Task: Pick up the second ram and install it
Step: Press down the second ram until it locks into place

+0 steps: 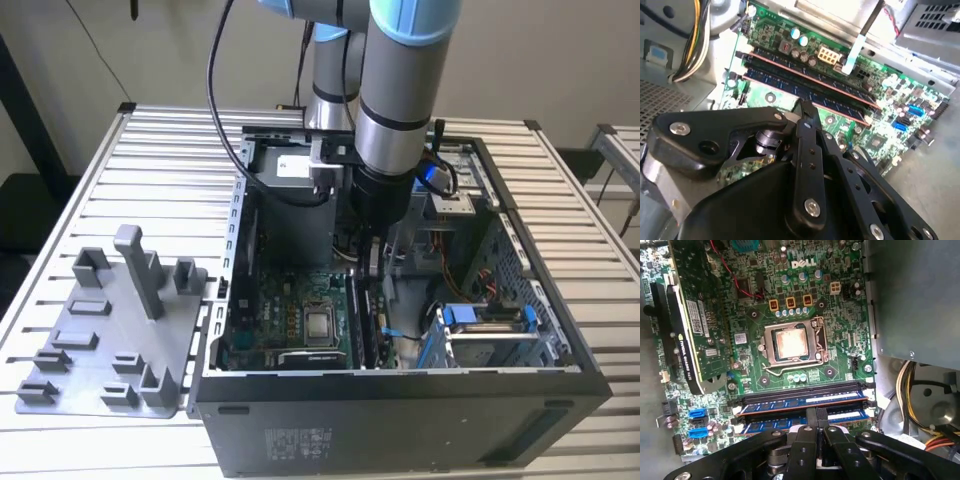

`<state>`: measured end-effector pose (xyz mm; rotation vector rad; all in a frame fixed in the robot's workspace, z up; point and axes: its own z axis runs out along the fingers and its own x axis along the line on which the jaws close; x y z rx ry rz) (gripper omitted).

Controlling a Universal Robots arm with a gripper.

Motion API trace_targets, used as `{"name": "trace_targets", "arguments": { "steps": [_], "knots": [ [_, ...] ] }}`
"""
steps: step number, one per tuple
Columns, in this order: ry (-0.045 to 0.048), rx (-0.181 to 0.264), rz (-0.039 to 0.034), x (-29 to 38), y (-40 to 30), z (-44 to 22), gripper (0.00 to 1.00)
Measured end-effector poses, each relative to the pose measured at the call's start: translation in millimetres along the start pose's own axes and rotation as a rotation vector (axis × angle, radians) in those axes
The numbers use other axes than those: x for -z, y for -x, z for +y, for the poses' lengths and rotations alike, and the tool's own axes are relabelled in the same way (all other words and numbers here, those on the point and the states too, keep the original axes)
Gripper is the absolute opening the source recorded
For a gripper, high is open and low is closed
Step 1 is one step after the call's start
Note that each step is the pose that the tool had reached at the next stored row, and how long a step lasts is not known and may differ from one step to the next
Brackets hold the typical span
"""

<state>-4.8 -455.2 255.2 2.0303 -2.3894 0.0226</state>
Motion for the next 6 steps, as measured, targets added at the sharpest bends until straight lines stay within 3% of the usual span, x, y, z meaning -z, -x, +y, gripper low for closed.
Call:
{"name": "trace_targets", "arguments": {
  "steps": [6],
  "knots": [
    [0.0001,0.000,0.0003,0.7,-0.2,0.0,0.11]
  ]
}}
